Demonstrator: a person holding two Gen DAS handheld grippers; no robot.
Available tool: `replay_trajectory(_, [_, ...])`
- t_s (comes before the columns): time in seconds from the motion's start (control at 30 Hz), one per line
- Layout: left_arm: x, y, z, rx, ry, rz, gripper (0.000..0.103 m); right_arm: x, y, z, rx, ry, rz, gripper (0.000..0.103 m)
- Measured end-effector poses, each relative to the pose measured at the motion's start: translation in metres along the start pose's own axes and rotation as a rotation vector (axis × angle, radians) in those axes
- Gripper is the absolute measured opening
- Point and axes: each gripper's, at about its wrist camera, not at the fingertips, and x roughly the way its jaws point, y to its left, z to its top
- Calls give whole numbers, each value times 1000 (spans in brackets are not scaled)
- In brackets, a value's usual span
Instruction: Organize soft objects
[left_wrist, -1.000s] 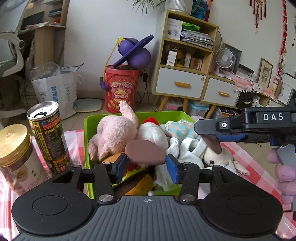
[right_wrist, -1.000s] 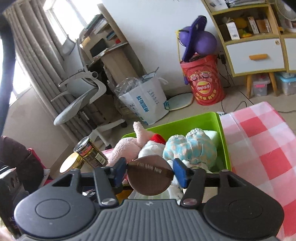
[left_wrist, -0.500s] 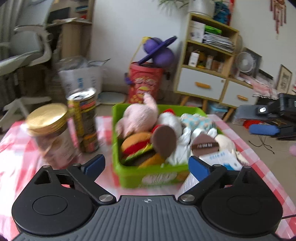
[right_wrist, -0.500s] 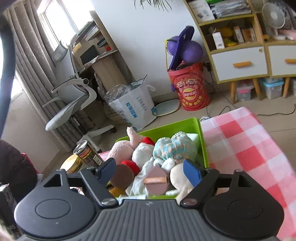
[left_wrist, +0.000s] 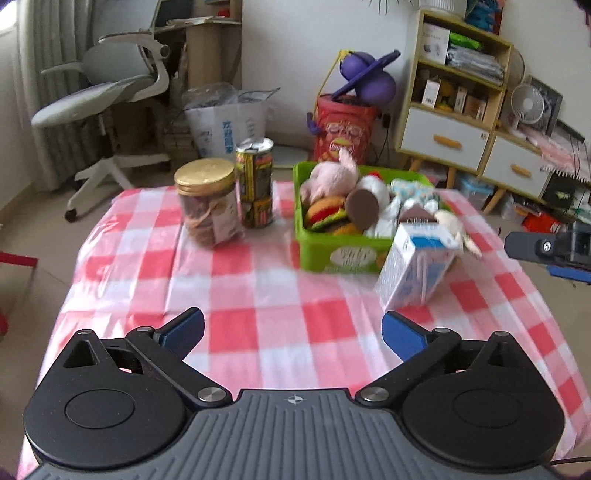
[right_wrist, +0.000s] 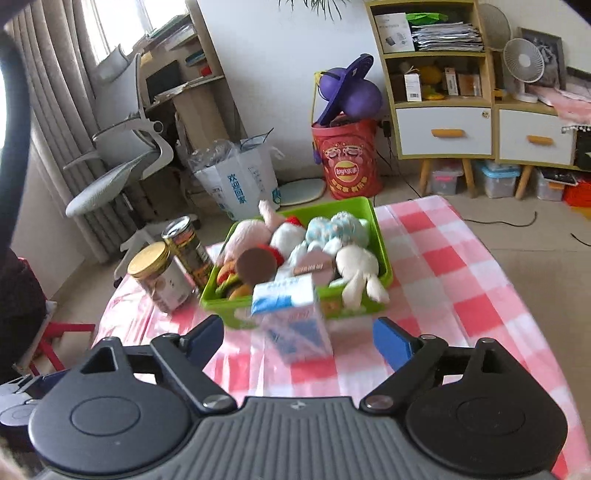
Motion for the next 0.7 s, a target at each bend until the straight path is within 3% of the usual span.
replay_trajectory(0.17, [-9,8,-9,-16,25,9,98,-12,12,-19,-5,19,-35,69])
replay_trajectory(0.4, [-14,21,-6,-94,40,23,98,-16,18,-21,0,34,-62,72])
replay_trajectory(0.7, [-18,18,-2,-78,29,51,98,-7,24,-25,-11,68,-87,73])
